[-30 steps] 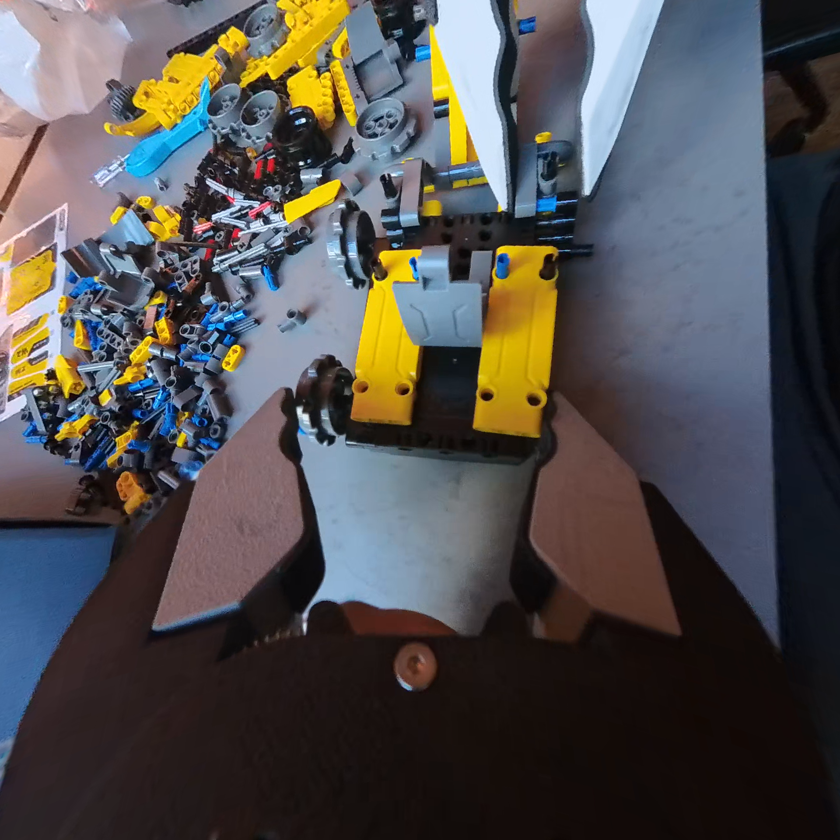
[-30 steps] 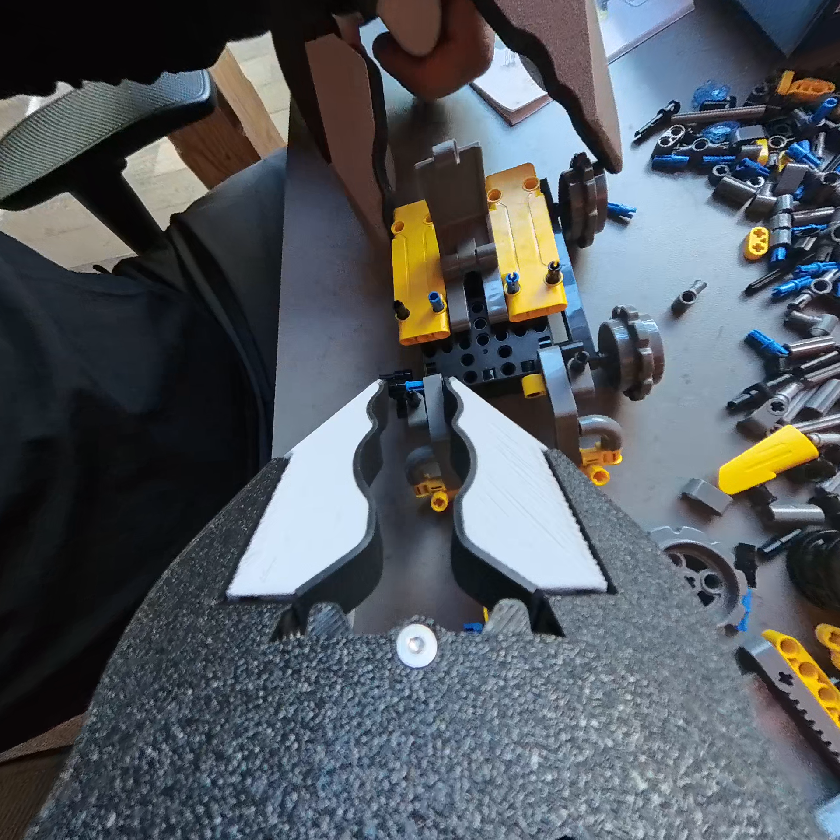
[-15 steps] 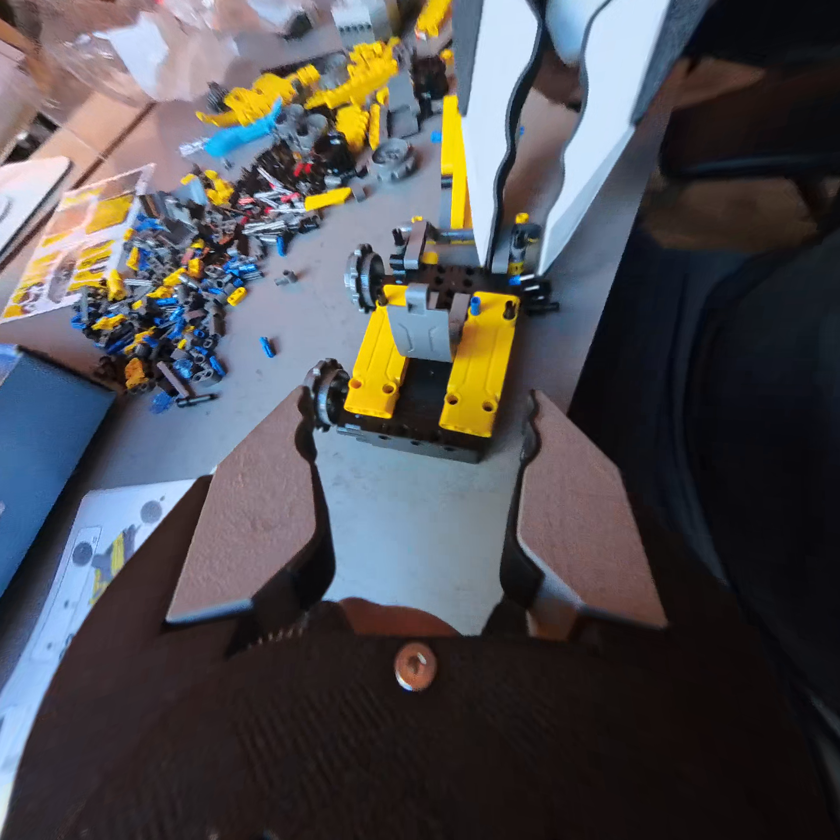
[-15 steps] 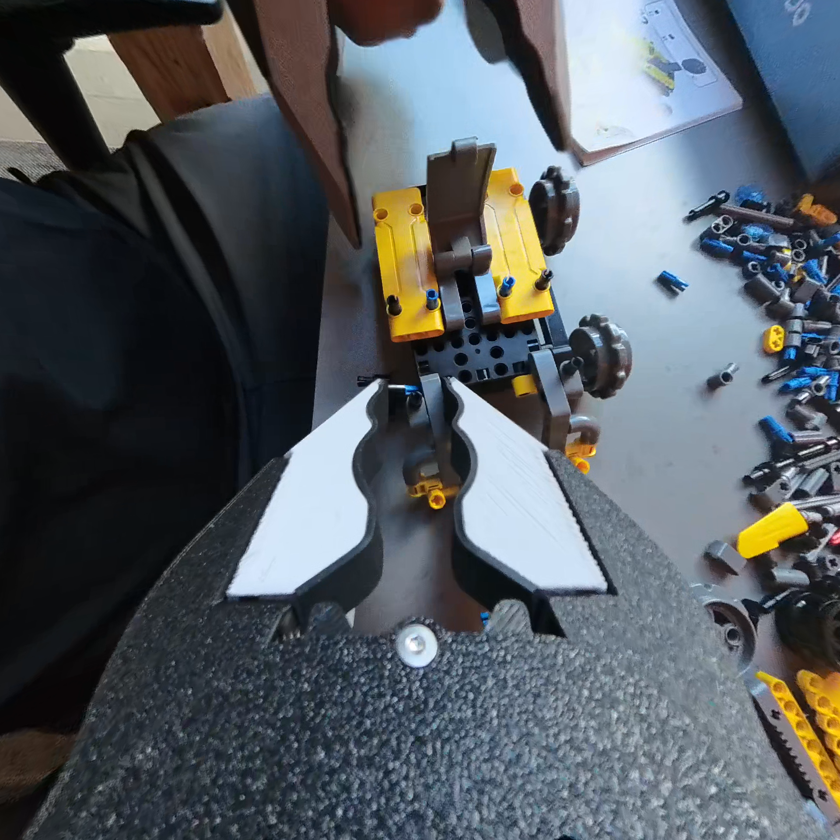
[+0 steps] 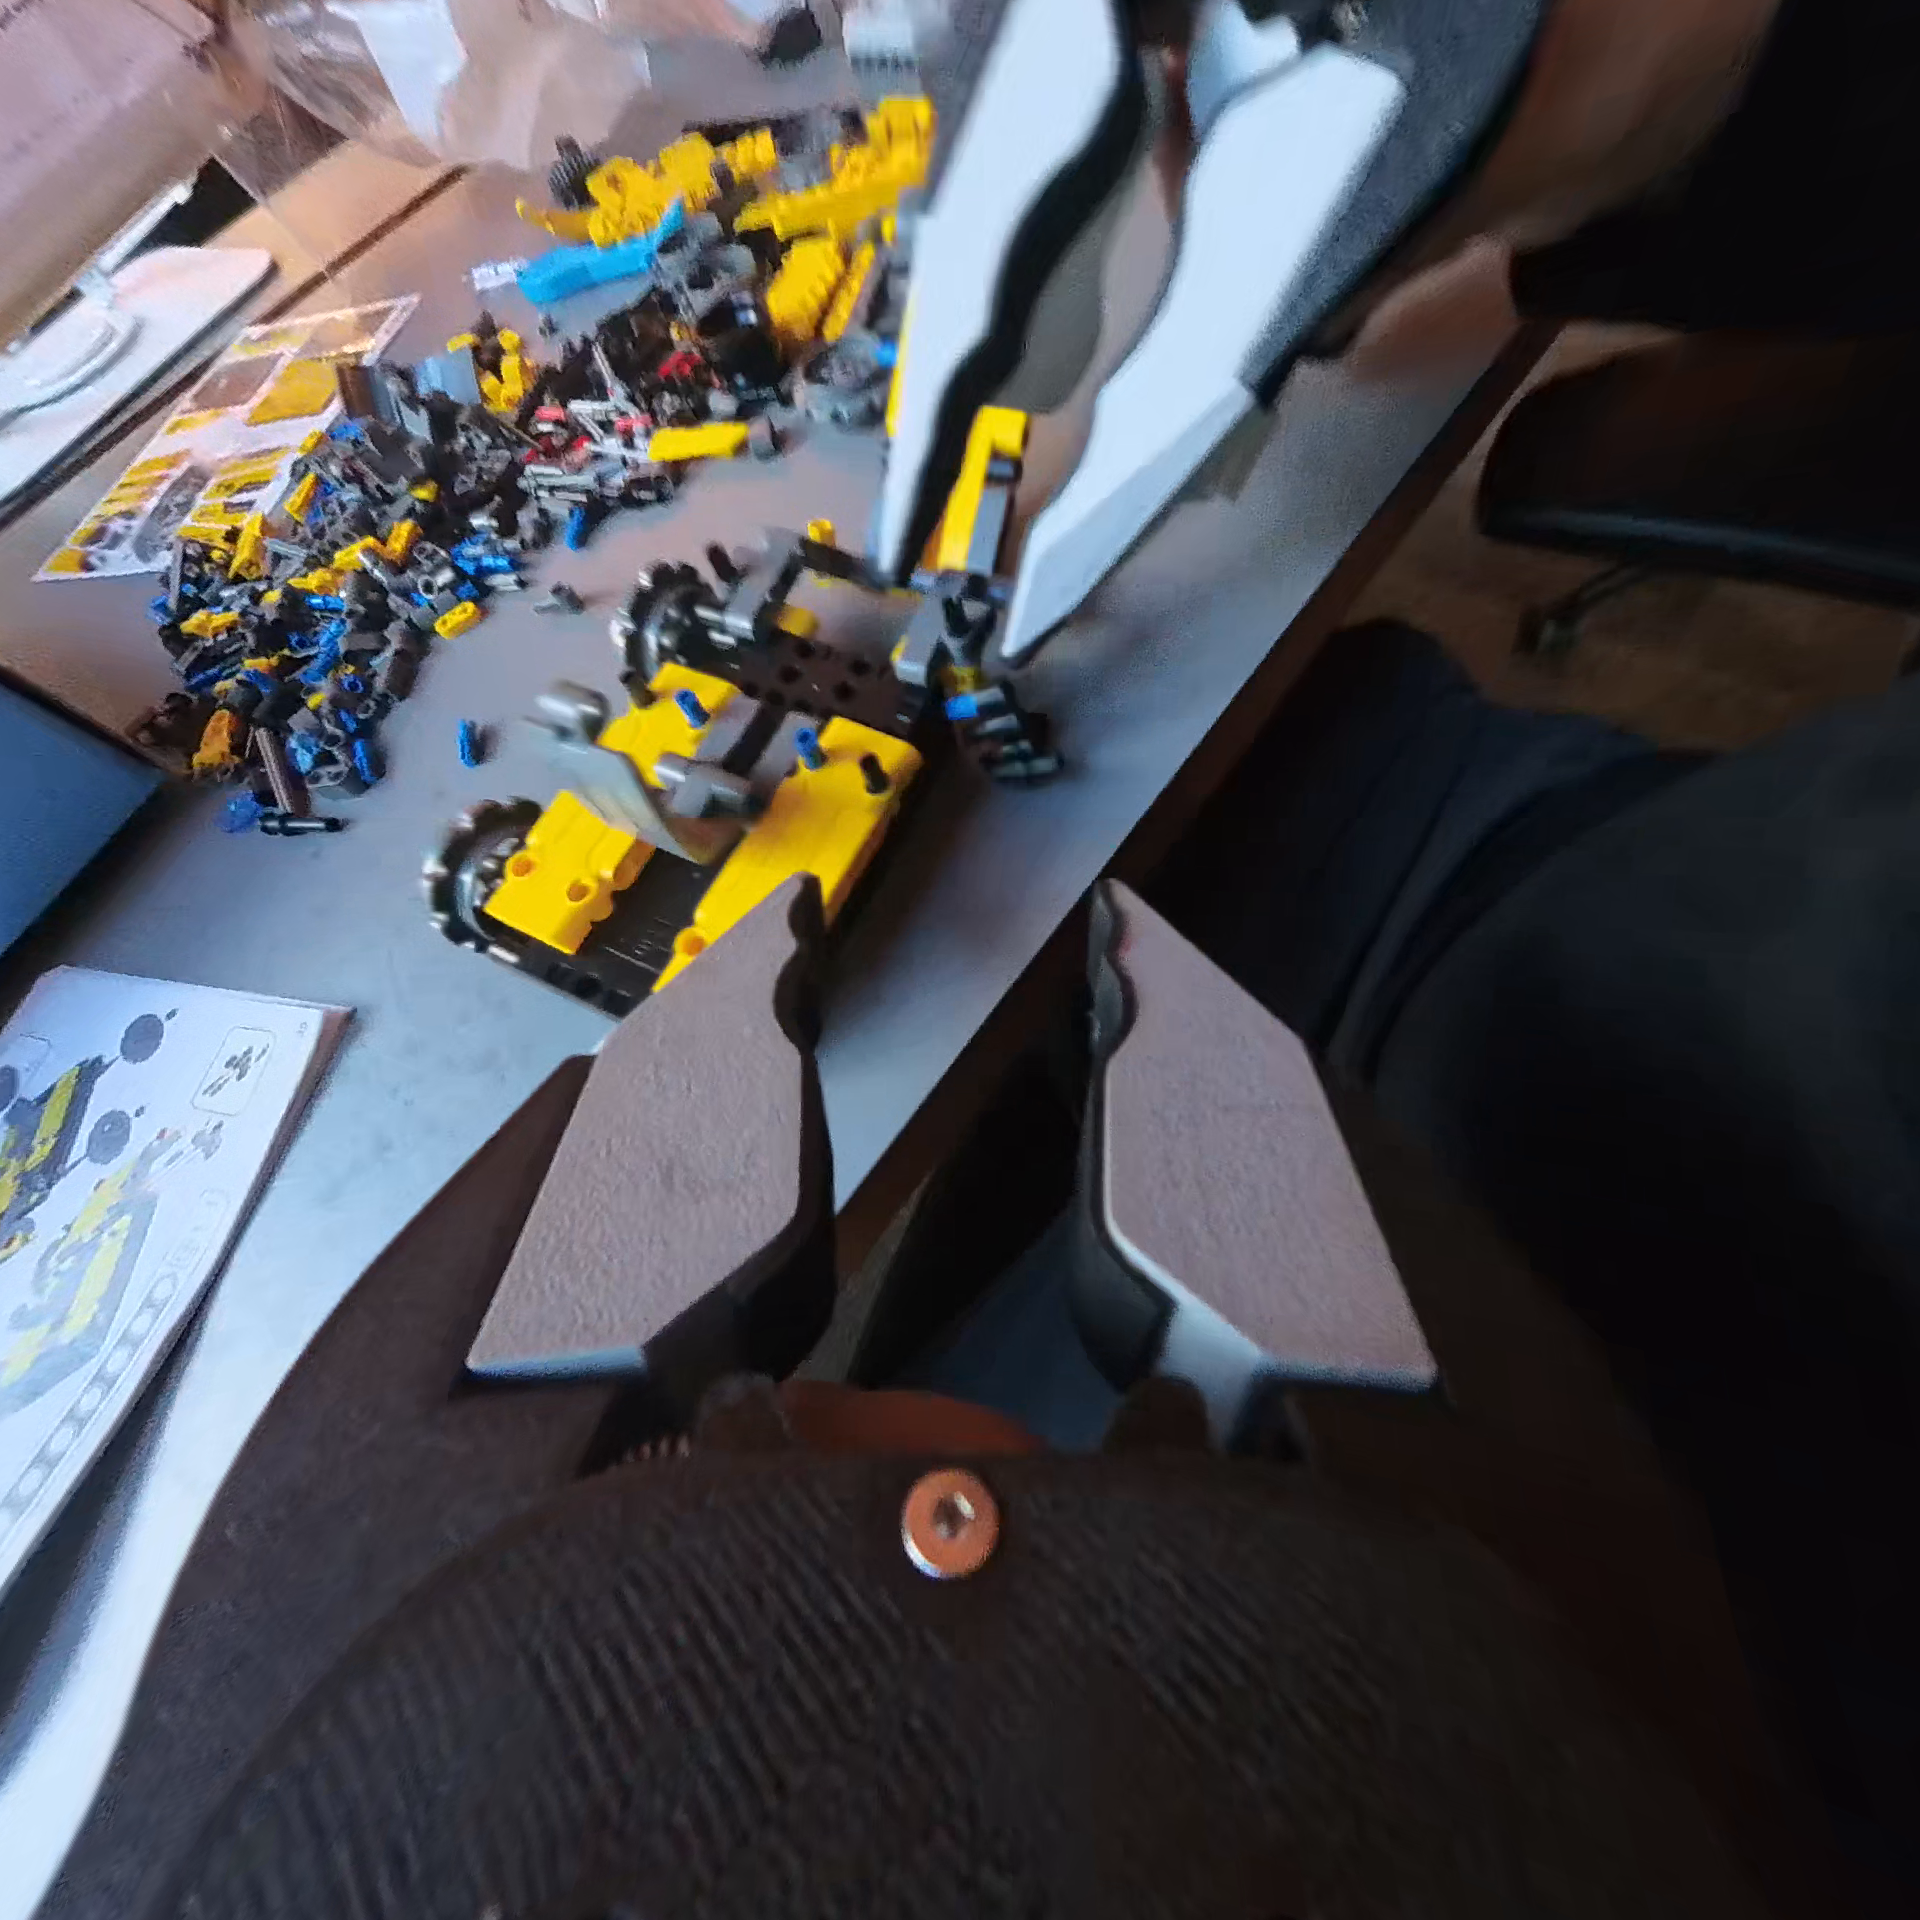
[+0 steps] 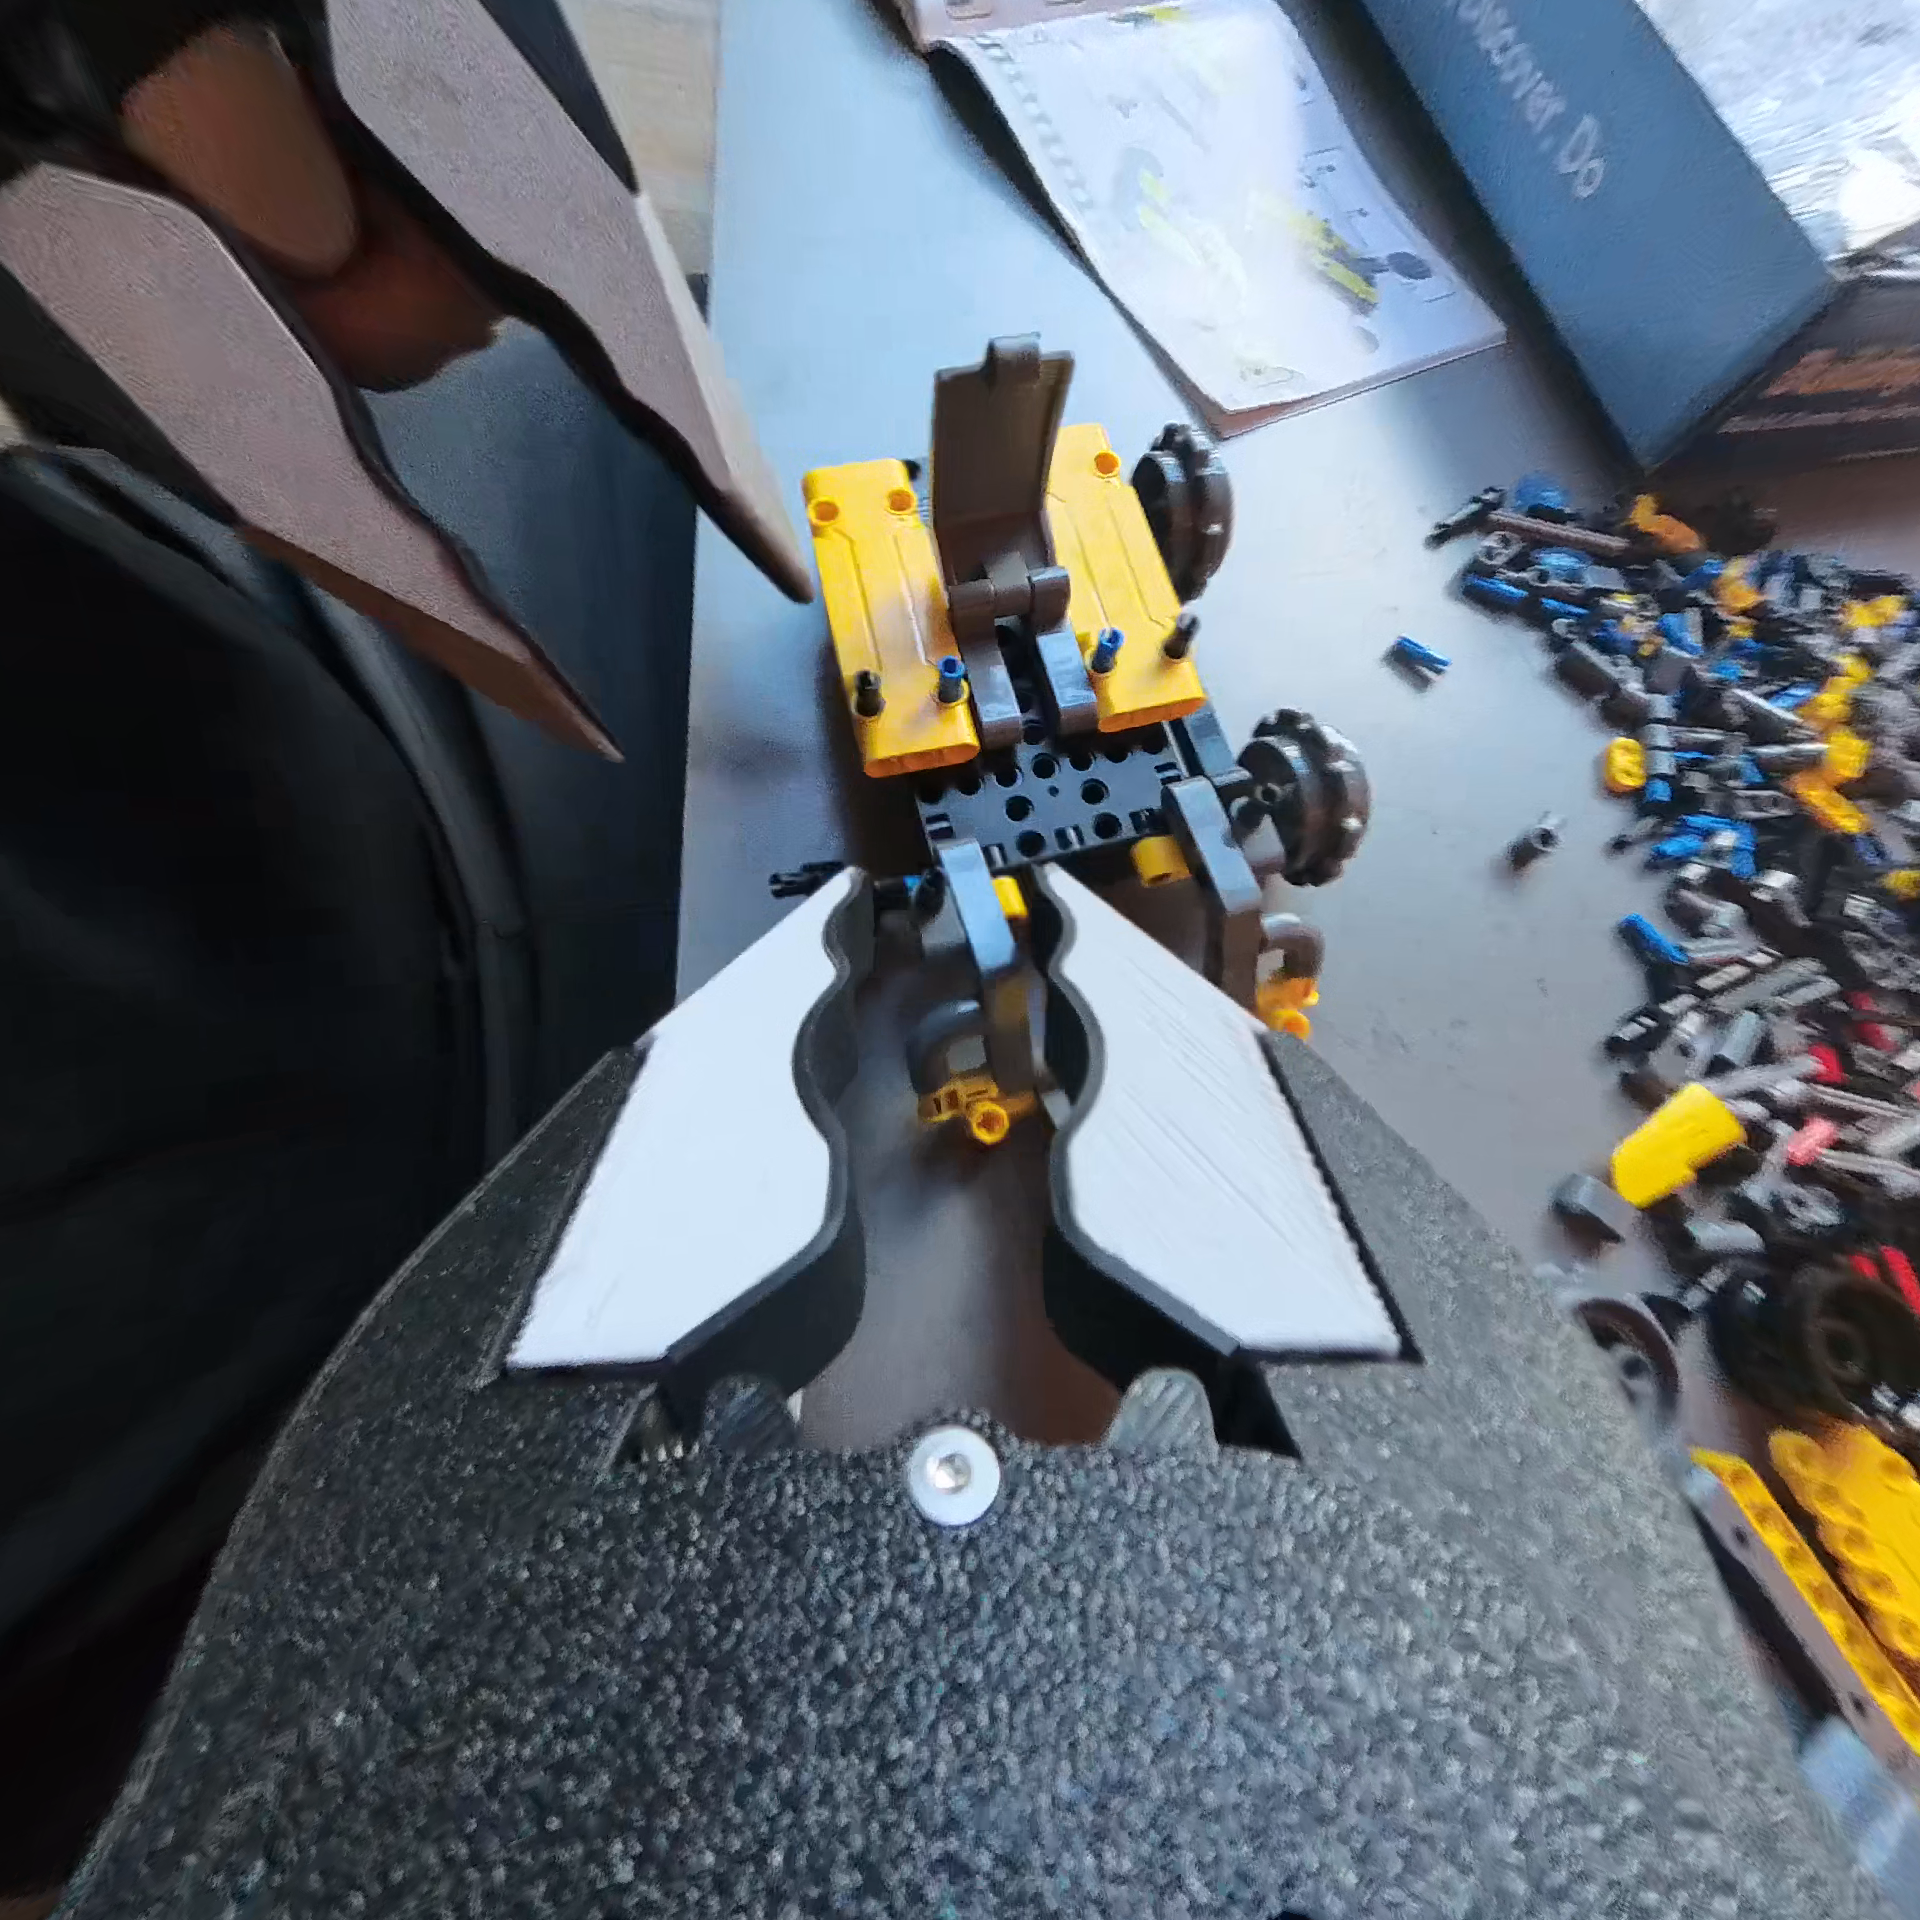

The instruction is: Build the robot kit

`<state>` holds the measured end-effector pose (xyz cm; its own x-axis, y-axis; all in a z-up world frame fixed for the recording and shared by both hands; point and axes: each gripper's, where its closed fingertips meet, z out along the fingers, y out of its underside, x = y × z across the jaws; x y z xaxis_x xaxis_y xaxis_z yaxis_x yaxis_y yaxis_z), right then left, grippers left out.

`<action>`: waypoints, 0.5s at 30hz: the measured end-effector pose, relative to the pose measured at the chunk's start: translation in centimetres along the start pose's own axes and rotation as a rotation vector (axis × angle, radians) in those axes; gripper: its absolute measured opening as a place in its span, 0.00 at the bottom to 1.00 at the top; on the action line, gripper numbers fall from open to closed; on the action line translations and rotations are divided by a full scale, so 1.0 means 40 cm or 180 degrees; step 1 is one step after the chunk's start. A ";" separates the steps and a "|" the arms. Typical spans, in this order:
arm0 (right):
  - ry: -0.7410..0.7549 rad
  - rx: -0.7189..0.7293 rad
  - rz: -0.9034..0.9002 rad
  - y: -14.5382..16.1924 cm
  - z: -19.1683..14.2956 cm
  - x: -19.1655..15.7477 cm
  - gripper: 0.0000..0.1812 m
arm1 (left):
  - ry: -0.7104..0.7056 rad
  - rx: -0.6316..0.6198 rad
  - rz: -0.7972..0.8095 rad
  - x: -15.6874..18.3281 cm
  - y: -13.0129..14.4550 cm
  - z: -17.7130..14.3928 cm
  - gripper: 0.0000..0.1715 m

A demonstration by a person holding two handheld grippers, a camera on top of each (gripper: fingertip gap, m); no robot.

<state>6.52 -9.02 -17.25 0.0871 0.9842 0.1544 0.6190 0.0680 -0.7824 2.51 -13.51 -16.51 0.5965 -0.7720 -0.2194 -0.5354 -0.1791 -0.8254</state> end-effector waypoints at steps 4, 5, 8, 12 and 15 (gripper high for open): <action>0.0186 0.0238 0.0279 -0.002 -0.049 -0.013 0.18 | -0.0030 0.0012 -0.0229 -0.094 -0.005 -0.043 0.41; 0.0243 0.0249 0.0376 0.008 -0.055 -0.014 0.18 | -0.0071 0.0030 -0.0184 -0.121 -0.002 -0.046 0.44; 0.0406 0.0282 0.0556 0.021 -0.067 -0.025 0.15 | 0.0017 -0.0046 -0.0103 -0.176 0.025 -0.031 0.54; 0.0461 0.0282 0.0749 0.008 -0.056 -0.057 0.14 | -0.0041 -0.0088 -0.0296 -0.236 0.065 -0.020 0.54; 0.0501 0.0212 0.0839 0.011 -0.042 -0.073 0.13 | -0.0118 -0.0009 -0.0411 -0.239 0.081 -0.036 0.55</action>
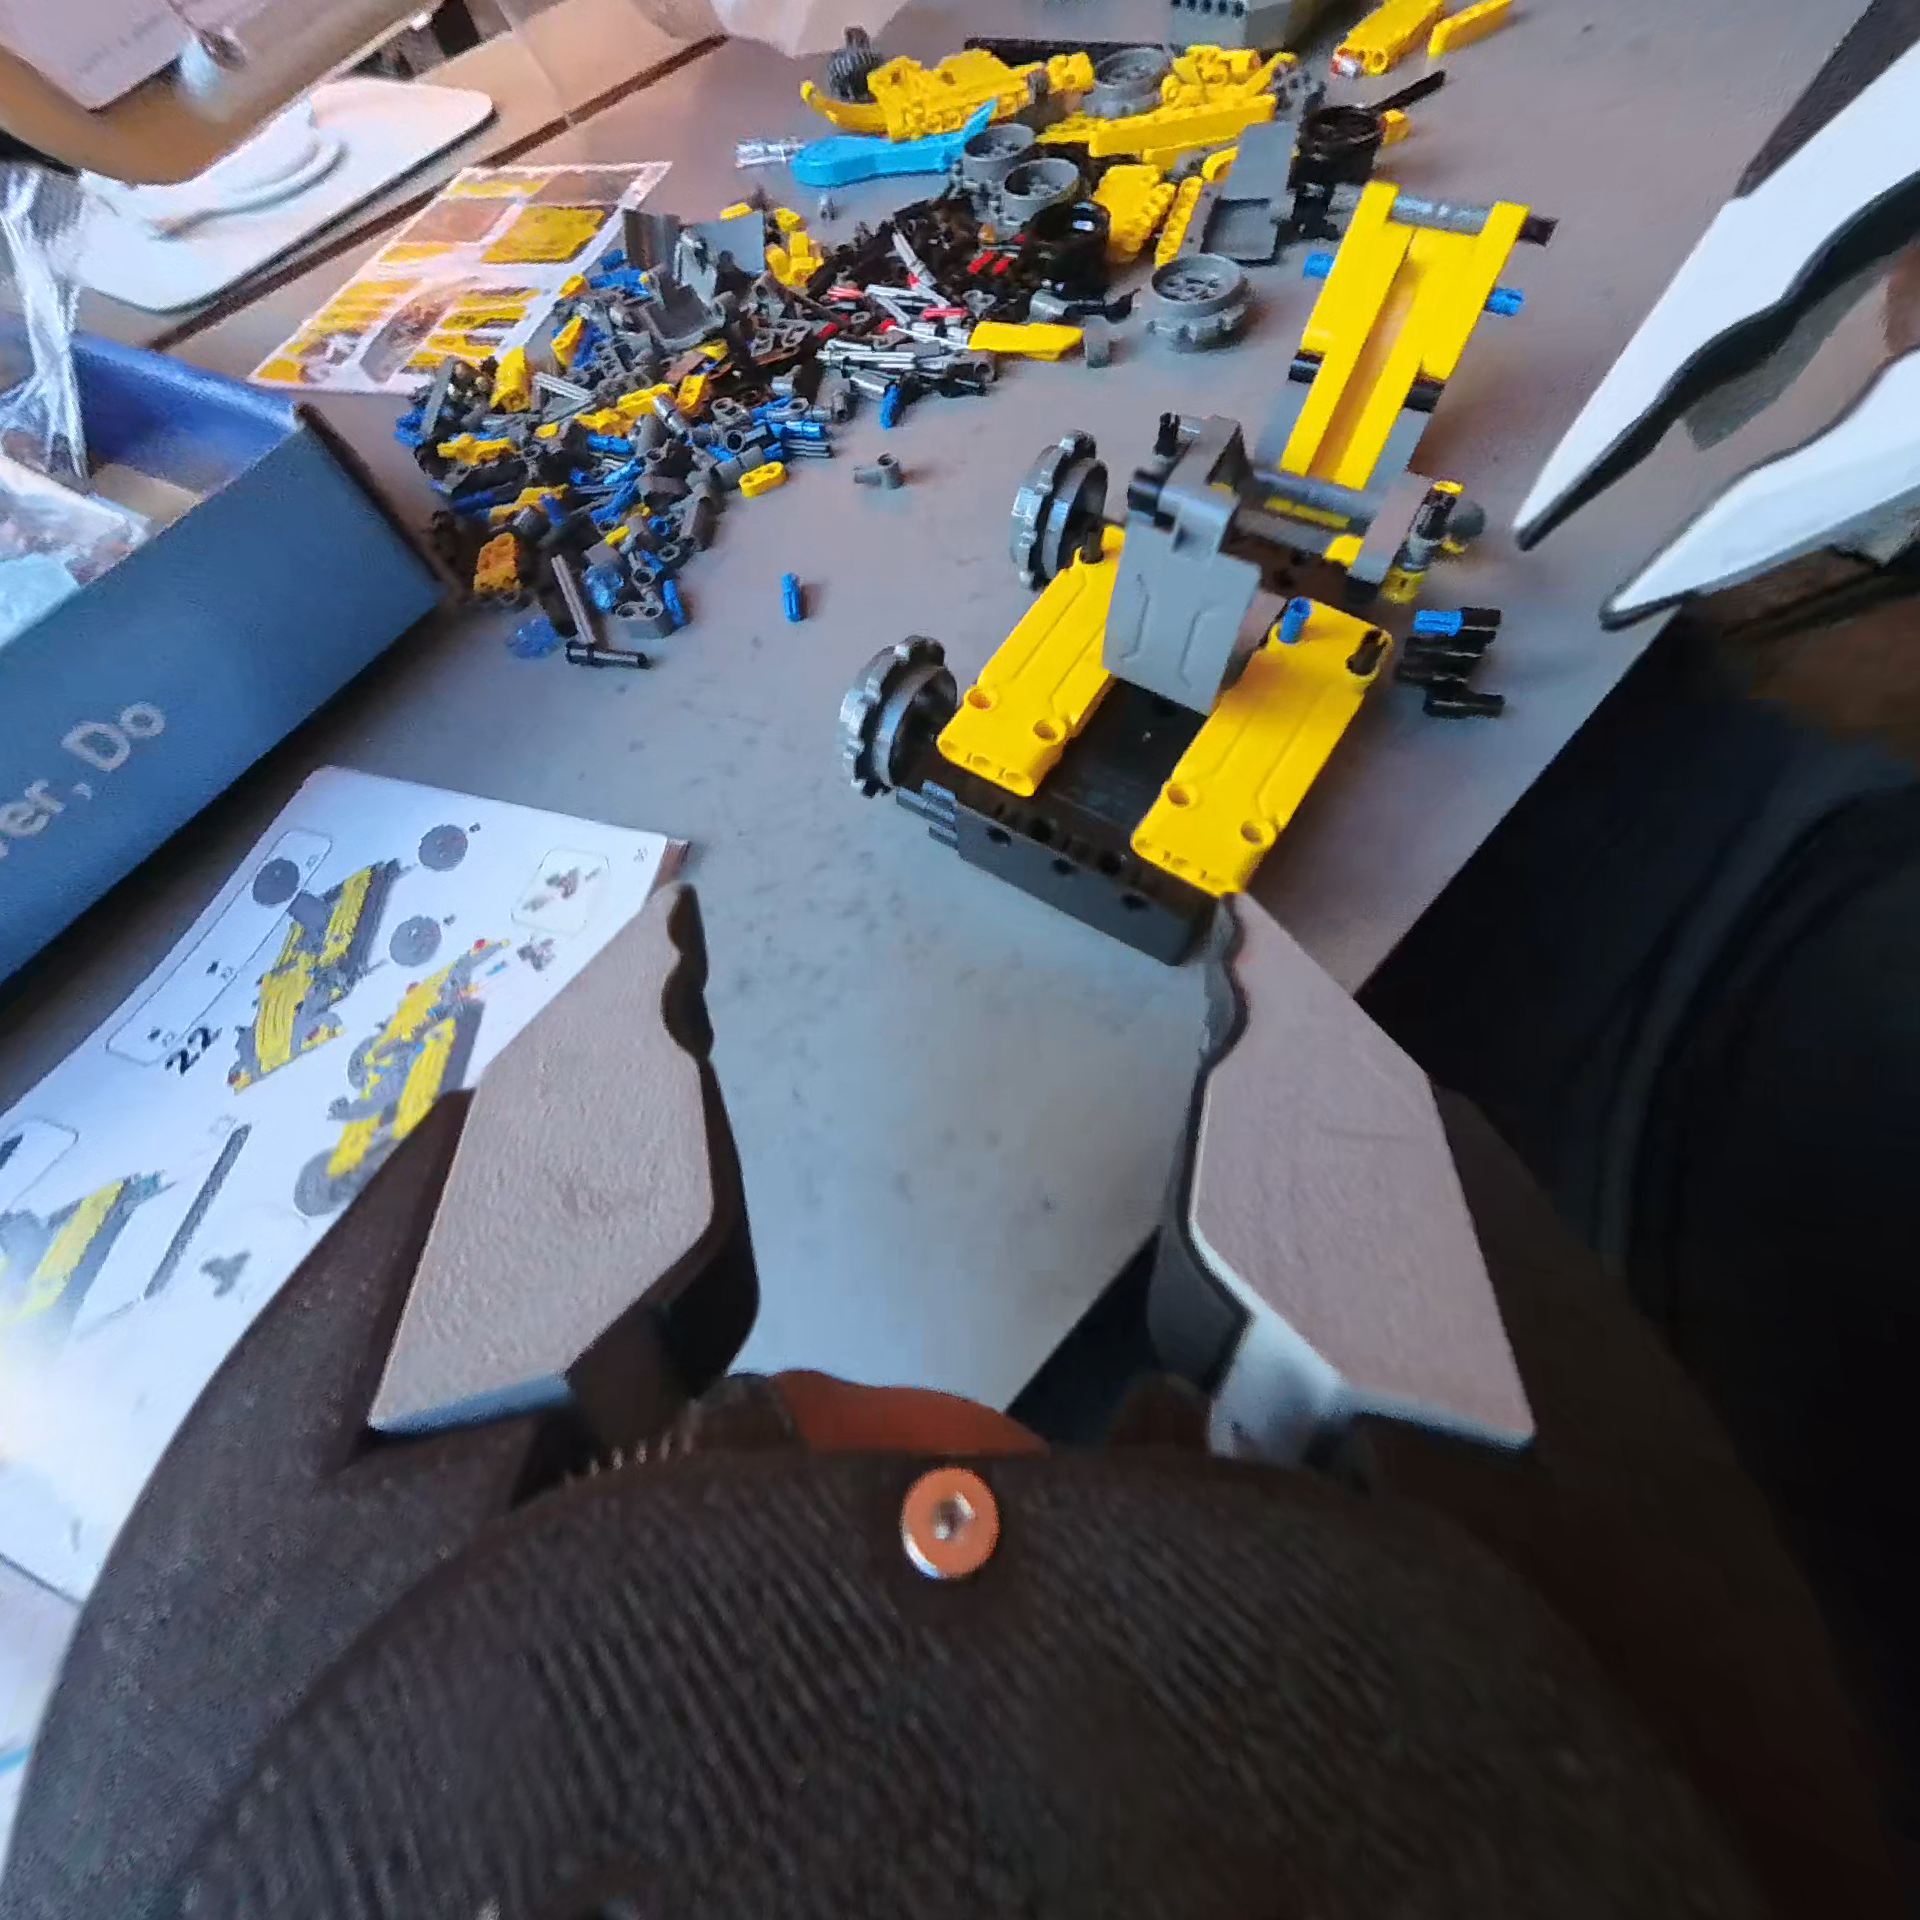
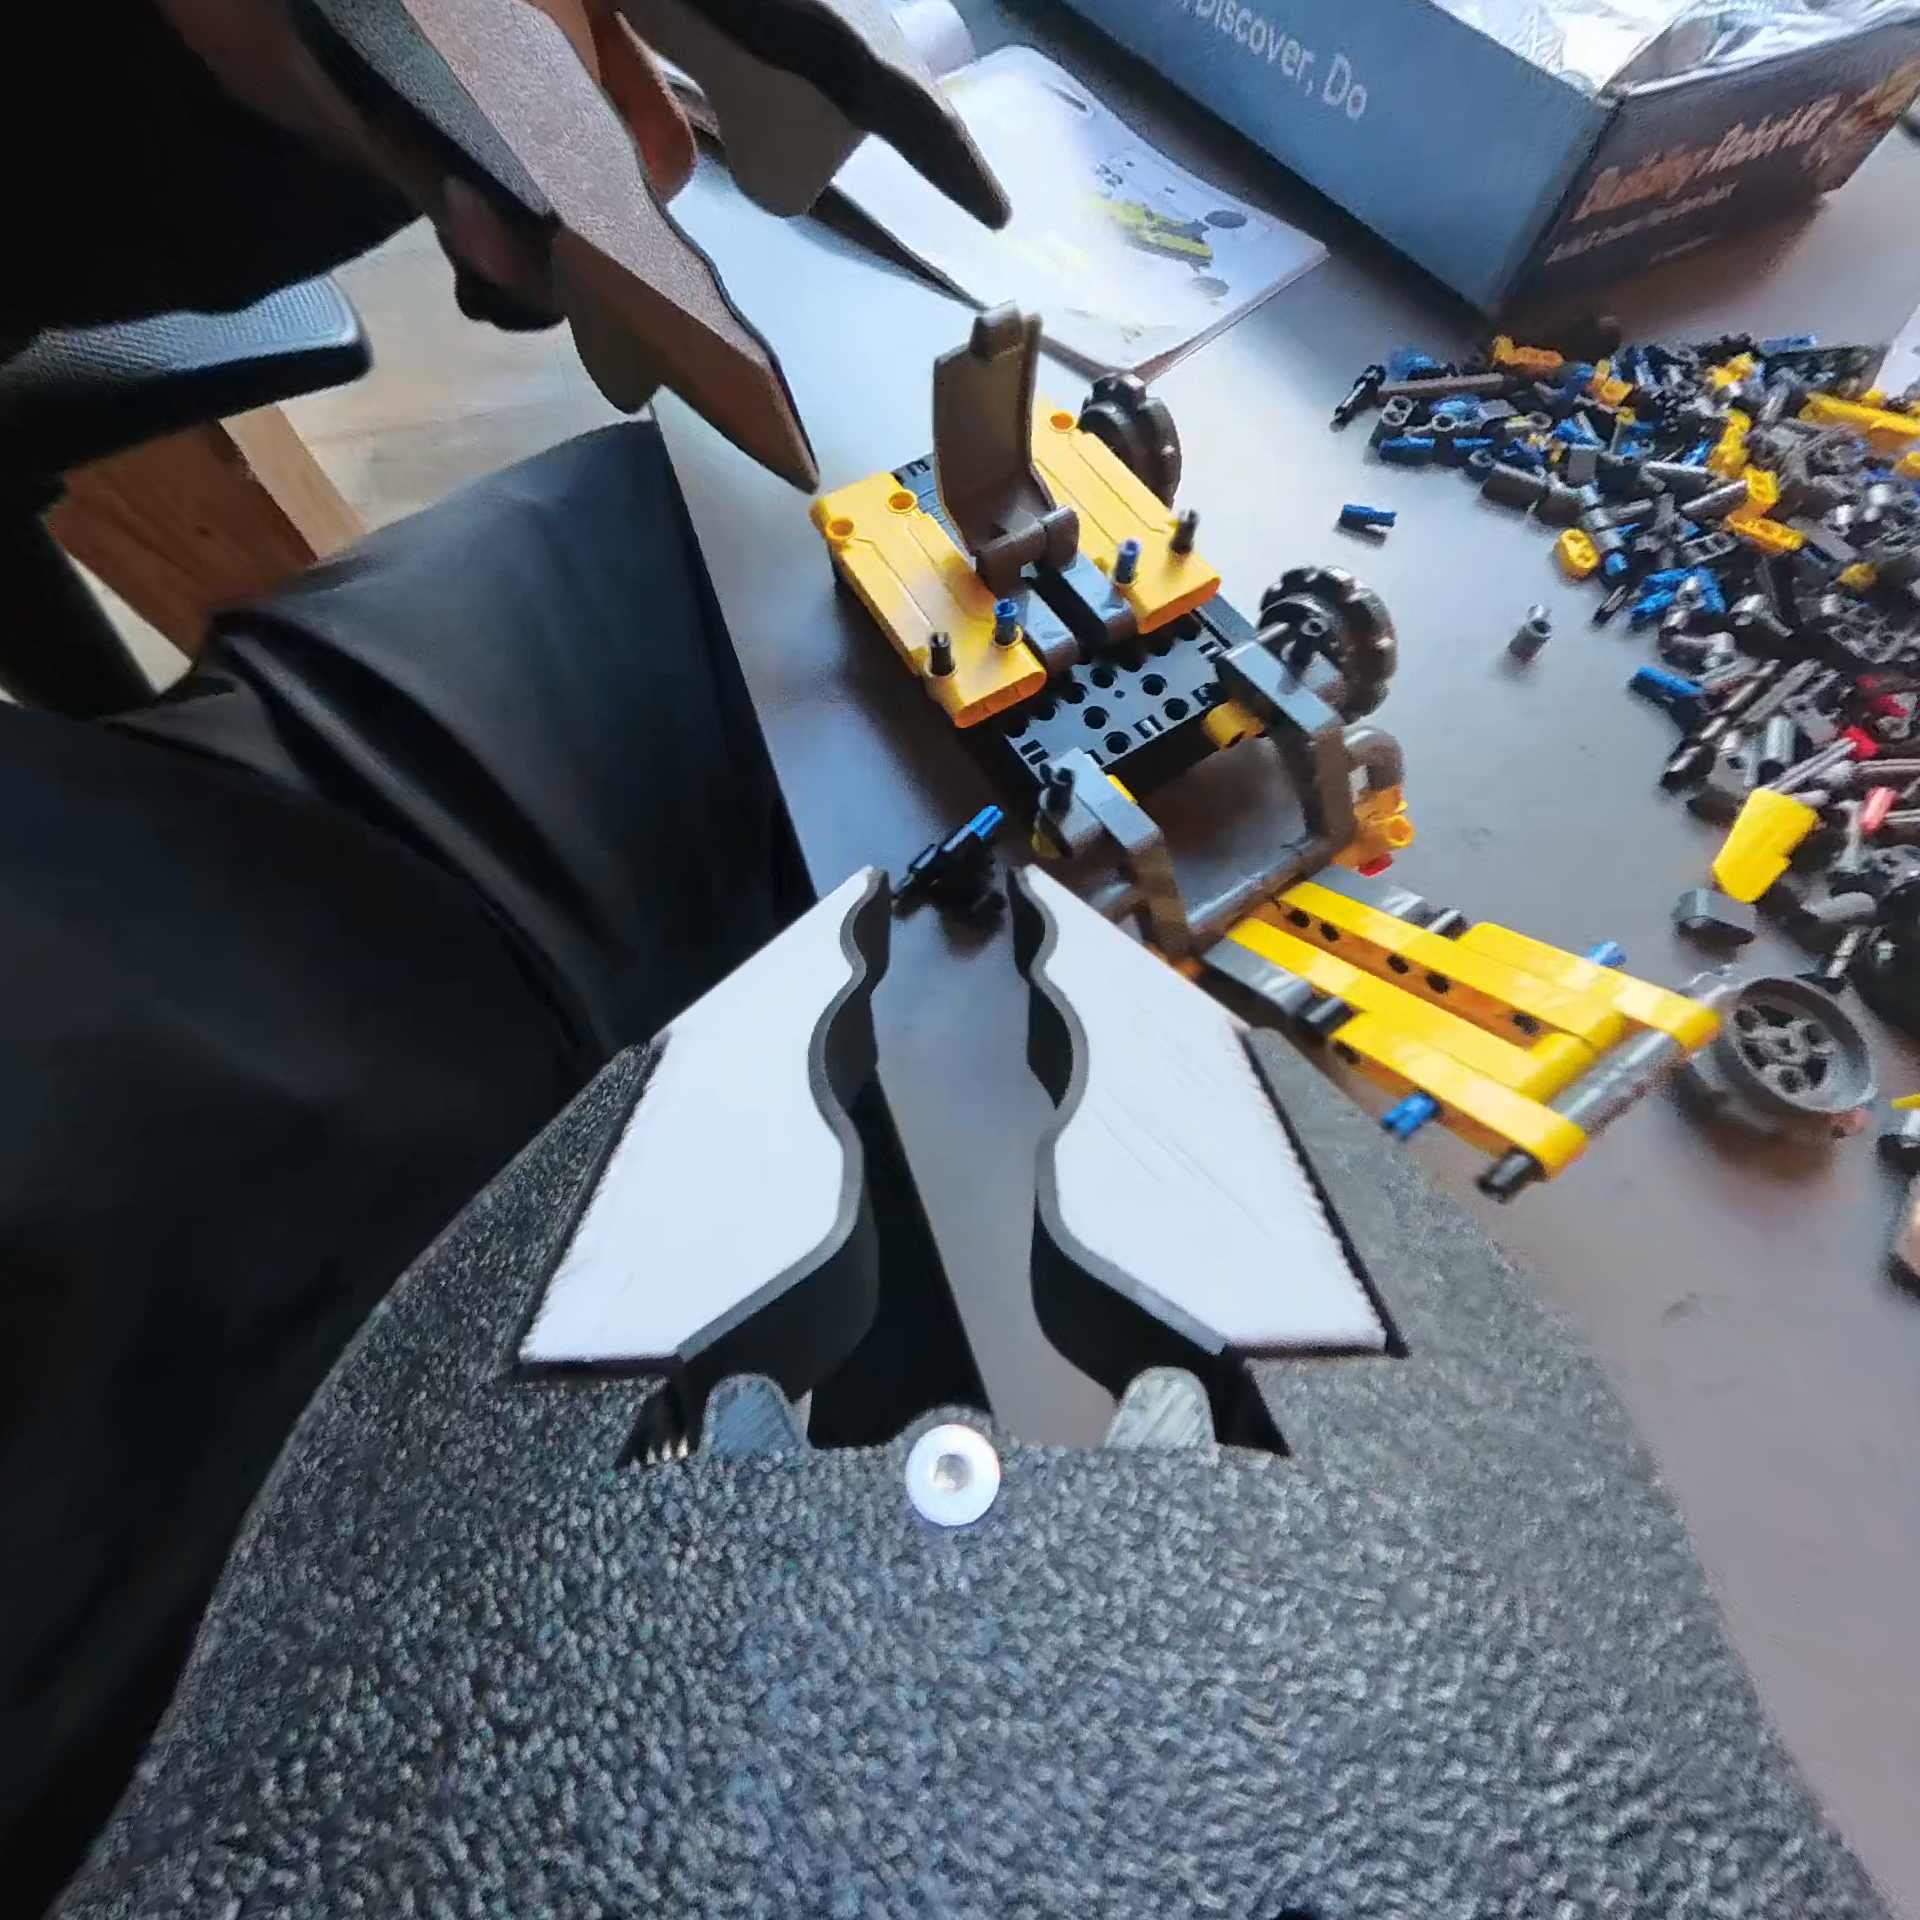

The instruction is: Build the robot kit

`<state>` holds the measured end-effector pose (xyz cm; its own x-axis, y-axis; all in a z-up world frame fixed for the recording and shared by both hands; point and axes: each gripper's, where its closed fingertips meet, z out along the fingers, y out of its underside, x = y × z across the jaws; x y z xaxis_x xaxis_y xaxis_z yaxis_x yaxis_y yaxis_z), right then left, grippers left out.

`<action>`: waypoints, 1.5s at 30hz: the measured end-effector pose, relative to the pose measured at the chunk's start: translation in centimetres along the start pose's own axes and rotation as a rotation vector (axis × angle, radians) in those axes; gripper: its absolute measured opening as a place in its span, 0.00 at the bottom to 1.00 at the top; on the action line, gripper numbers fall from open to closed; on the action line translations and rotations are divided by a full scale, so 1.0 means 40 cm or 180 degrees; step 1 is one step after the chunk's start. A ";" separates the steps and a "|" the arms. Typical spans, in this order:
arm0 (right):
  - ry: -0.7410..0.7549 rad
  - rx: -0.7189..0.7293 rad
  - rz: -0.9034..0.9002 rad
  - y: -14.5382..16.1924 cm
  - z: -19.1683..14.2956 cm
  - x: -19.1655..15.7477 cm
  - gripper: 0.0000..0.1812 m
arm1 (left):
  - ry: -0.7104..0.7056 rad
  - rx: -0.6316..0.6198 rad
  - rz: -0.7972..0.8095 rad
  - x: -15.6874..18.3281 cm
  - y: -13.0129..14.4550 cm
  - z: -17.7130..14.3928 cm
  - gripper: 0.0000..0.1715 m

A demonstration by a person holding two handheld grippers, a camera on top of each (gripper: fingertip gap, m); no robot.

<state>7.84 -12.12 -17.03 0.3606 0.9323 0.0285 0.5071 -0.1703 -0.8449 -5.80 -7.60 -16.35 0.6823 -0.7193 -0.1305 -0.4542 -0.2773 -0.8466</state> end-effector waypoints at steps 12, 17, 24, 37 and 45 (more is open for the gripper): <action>0.0267 0.0108 0.0572 0.005 0.044 0.008 0.12 | 0.0090 0.0200 -0.0110 -0.004 0.021 -0.016 0.55; 0.0453 0.0099 0.0660 0.014 0.054 0.013 0.06 | 0.0262 0.0228 -0.0054 0.020 0.002 -0.001 0.54; 0.0645 0.0230 0.0801 0.017 0.020 0.022 0.04 | 0.0647 0.0079 0.0336 0.065 -0.015 0.035 0.57; 0.0417 0.0504 0.1069 0.039 -0.048 0.031 0.04 | 0.0613 -0.0434 0.0639 0.114 0.023 0.074 0.57; 0.0473 0.0665 0.0791 0.025 -0.088 0.047 0.04 | 0.0316 -0.0021 0.0441 0.182 0.003 0.058 0.56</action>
<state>11.79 -11.68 -15.95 0.5707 0.8113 -0.1272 0.2242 -0.3029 -0.9263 0.45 -11.39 -18.59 0.5529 -0.8104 -0.1939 -0.5440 -0.1748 -0.8207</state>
